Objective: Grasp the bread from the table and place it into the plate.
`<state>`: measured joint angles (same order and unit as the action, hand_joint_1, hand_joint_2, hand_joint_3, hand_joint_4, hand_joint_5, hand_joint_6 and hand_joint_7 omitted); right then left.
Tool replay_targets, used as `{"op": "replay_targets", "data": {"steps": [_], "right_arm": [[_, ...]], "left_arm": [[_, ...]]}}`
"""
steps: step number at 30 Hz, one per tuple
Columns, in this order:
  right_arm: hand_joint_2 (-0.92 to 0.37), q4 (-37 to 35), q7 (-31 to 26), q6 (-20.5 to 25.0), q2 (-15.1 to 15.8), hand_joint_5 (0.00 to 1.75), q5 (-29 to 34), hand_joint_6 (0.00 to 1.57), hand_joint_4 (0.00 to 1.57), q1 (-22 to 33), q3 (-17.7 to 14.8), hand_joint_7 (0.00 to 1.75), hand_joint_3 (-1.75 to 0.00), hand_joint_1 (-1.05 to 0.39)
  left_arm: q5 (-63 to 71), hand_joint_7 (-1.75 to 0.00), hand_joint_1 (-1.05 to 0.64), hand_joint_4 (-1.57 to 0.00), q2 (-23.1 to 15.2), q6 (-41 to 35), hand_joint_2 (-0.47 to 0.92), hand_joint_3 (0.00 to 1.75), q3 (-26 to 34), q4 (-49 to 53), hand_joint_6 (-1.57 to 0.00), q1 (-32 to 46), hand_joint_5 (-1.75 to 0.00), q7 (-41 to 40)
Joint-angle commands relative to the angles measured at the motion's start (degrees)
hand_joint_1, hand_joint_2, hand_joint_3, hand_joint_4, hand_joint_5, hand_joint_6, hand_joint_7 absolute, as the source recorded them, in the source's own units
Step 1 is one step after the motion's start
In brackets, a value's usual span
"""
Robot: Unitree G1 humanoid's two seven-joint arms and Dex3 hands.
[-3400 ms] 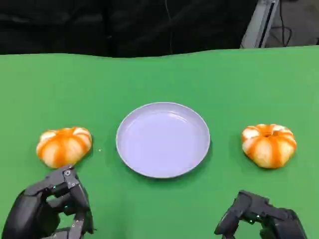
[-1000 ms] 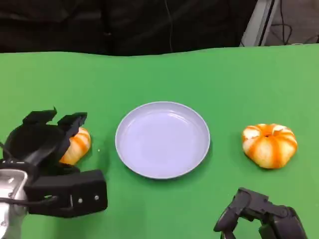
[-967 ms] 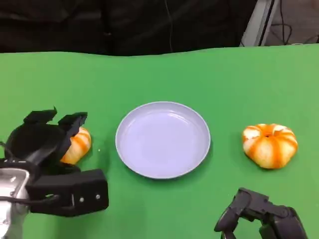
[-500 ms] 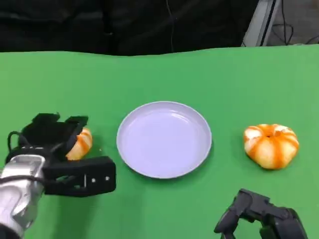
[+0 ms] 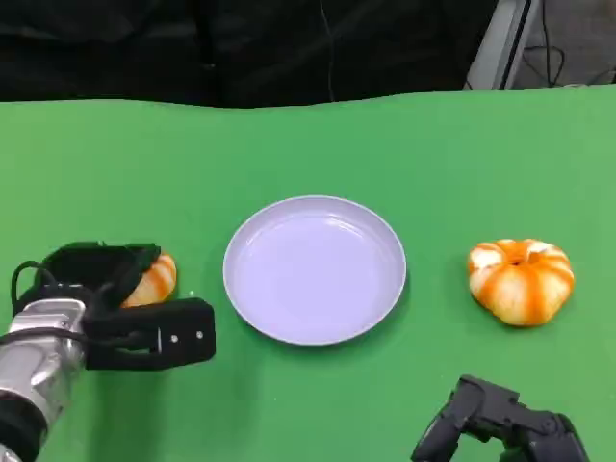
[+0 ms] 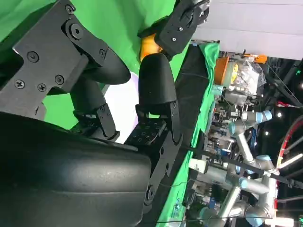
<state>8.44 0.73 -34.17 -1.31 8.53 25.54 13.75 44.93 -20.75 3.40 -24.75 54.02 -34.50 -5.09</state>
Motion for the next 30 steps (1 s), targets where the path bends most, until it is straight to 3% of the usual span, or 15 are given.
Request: {"op": "replay_targets", "data": {"steps": [1,2,3,4,5,6,7,16,22,30], "right_arm": [[-0.28,1.0,-0.1,-0.1,0.6,1.62,-0.7,0.84,0.78,0.3,-0.3,1.32,-1.39,-0.09],[-0.28,1.1,-0.1,0.1,0.7,1.62,-0.6,0.84,0.78,0.3,-0.4,1.32,-1.39,-0.09],[-0.28,1.1,0.0,0.3,0.8,1.61,-0.6,0.84,0.78,0.1,-0.6,1.32,-1.39,-0.09],[-0.29,1.1,0.0,0.4,0.9,1.61,-0.6,0.84,0.77,0.0,-0.7,1.32,-1.39,-0.1],[-0.29,1.0,0.0,0.7,0.9,1.61,-0.6,0.84,0.77,-0.1,-0.7,1.32,-1.38,-0.1],[-0.29,0.8,-0.1,0.7,0.8,1.61,-0.7,0.84,0.77,-0.2,-0.7,1.32,-1.38,-0.09],[-0.29,0.7,-0.1,0.7,0.7,1.61,-0.7,0.84,0.77,-0.3,-0.7,1.31,-1.38,-0.08],[-0.27,0.3,0.2,0.3,0.8,1.61,-1.1,0.85,0.78,-0.6,-0.5,1.32,-1.41,-0.07],[-0.27,0.2,0.1,0.3,0.5,1.62,-0.8,0.84,0.78,-0.8,-0.3,1.33,-1.42,-0.07],[-0.26,0.1,0.0,0.8,0.3,1.62,-0.8,0.84,0.77,-1.0,-0.2,1.33,-1.42,-0.06]], "left_arm": [[-1.9,-0.06,-0.19,-0.73,-0.5,1.7,0.92,0.07,-0.1,3.0,-0.68,-0.7,-0.17,-1.5],[-2.1,-0.06,-0.19,-0.73,-0.9,5.3,0.92,0.07,0.2,3.3,-0.68,-0.2,-0.17,-6.2],[-2.5,-0.62,-0.18,-0.87,-1.2,8.2,0.91,0.09,0.5,3.5,-0.82,0.1,-0.78,-9.8],[-2.7,-1.29,-0.18,-0.84,-1.3,10.3,0.91,0.13,0.6,4.0,-0.7,0.2,-1.35,-12.5],[-3.2,-1.51,-0.18,-0.83,-1.4,12.1,0.91,0.14,0.9,4.4,-0.65,0.3,-1.54,-15.2],[-3.5,-1.63,-0.18,-0.84,-1.3,13.2,0.88,0.24,1.0,4.6,-0.64,0.3,-1.64,-16.8],[-3.7,-1.7,-0.18,-0.84,-1.3,14.1,0.75,0.51,1.0,5.0,-0.63,0.2,-1.7,-18.1],[-4.6,-1.75,-0.13,-0.91,-2.4,18.1,0.42,1.13,2.4,-3.7,-0.68,2.0,-1.75,-23.1],[-5.2,-1.75,-0.13,-0.92,-2.8,17.7,0.39,1.24,3.9,-14.0,-0.69,4.0,-1.75,-21.7],[-4.0,-1.75,-0.12,-0.94,-2.2,17.6,0.3,1.34,4.1,-16.9,-0.72,3.3,-1.75,-22.6]]}}
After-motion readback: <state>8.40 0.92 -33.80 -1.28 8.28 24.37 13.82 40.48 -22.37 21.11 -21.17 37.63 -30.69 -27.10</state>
